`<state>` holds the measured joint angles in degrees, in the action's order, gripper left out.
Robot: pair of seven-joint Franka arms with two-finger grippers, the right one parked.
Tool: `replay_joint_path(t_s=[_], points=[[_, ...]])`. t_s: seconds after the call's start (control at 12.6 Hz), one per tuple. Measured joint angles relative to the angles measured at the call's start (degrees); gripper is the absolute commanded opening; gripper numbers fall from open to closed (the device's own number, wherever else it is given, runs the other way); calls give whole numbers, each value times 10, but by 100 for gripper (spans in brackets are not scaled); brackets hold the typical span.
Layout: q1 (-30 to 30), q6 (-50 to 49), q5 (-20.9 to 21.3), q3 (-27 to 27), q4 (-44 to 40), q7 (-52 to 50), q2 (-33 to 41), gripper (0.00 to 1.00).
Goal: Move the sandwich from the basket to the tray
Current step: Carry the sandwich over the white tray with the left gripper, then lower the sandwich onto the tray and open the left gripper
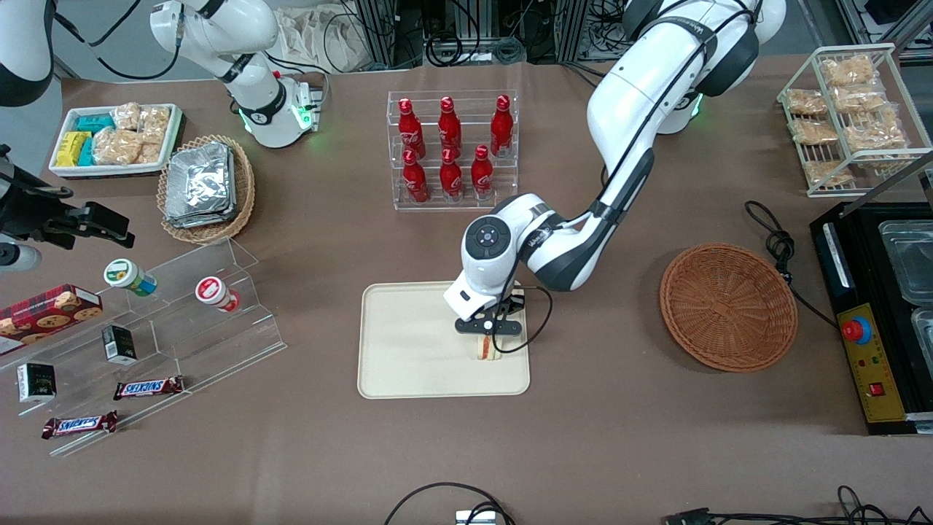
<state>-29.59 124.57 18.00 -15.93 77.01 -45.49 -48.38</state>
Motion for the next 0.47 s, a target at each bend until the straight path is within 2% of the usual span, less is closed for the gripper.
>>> replay_joint_path(t_s=[0.08, 0.4, 0.47], points=[[-1, 0, 0, 0, 0, 0, -1, 44], [-1, 0, 2, 0, 0, 0, -3, 98], [-1, 0, 2, 0, 0, 0, -3, 99]])
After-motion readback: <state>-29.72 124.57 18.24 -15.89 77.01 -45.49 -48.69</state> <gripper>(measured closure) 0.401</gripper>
